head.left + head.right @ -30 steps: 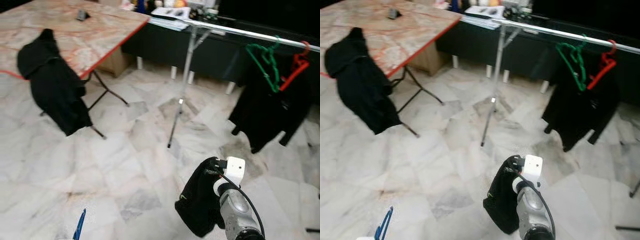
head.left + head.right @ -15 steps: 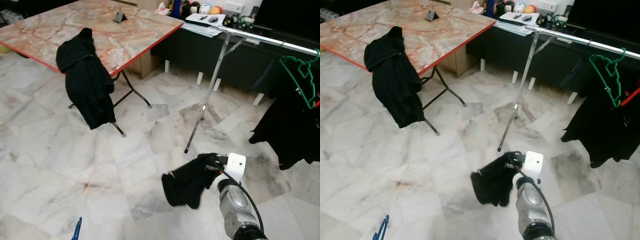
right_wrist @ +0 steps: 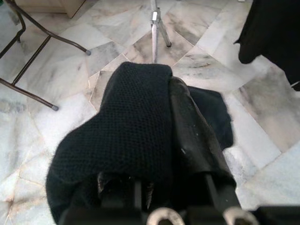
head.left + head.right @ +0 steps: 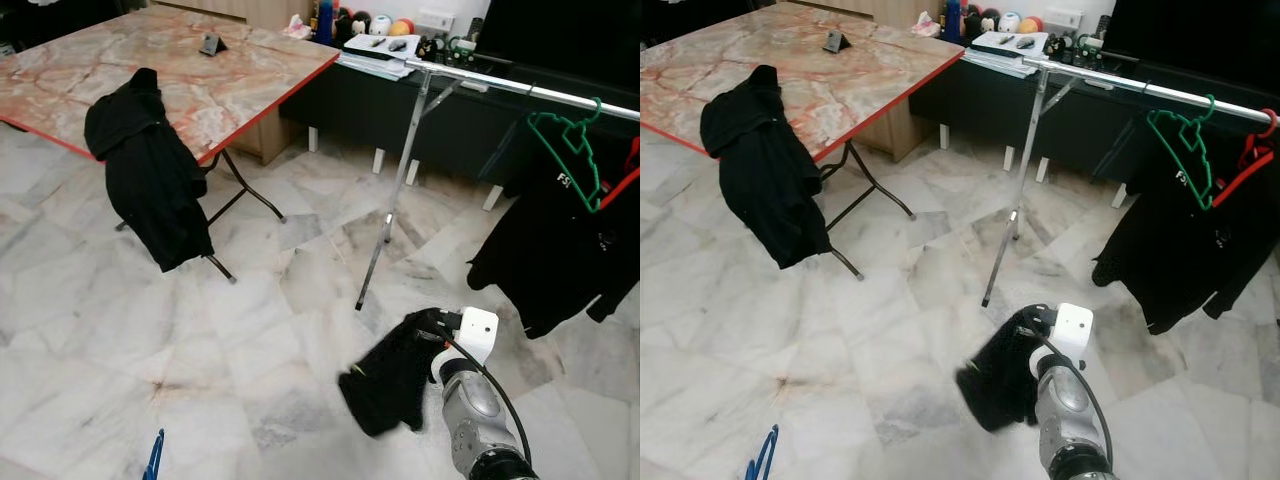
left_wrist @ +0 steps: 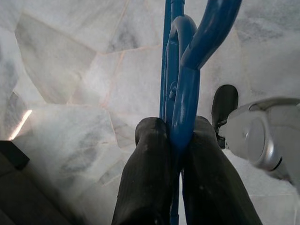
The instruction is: Hang hanger
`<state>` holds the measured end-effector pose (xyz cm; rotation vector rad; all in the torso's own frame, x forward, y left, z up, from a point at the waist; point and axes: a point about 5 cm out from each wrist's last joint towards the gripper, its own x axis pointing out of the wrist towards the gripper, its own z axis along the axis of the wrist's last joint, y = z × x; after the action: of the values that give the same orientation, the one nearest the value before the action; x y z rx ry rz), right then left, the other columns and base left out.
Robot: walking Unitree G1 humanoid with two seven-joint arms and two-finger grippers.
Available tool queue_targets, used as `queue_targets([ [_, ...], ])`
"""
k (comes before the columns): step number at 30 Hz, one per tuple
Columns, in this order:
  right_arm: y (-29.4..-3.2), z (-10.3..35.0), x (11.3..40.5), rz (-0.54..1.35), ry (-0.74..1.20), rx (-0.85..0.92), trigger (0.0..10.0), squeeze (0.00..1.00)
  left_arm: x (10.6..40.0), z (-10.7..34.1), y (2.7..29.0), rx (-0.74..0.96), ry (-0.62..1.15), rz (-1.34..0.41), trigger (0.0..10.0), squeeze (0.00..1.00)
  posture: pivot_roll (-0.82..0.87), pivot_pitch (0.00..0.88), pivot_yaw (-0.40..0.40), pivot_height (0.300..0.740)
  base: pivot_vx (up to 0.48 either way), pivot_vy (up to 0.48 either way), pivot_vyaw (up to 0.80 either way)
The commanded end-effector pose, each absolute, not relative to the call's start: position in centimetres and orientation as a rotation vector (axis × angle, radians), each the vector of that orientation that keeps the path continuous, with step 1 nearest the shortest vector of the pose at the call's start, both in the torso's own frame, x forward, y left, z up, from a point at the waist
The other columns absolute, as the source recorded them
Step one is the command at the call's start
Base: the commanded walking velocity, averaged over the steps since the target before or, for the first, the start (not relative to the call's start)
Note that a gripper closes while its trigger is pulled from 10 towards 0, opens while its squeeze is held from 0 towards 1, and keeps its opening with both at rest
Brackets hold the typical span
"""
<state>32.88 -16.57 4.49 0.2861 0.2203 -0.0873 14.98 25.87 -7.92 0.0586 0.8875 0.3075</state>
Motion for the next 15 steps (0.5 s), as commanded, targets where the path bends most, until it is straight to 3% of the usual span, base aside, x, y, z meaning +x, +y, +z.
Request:
queue_targets([
  [1,-16.55,4.58,32.97,-0.091,0.218,0.295,10.0,0.0,13.69,-8.5,25.9,0.054,0.943,0.32,10.0,0.0,0.06,0.155,-0.065,0.74,0.0,0.322,0.0],
  [15,-16.33,4.7,33.09,-0.09,0.217,0.306,10.0,0.0,13.28,-8.66,25.95,0.044,0.959,0.322,10.0,0.0,0.06,0.174,-0.066,0.74,0.0,0.343,0.0],
])
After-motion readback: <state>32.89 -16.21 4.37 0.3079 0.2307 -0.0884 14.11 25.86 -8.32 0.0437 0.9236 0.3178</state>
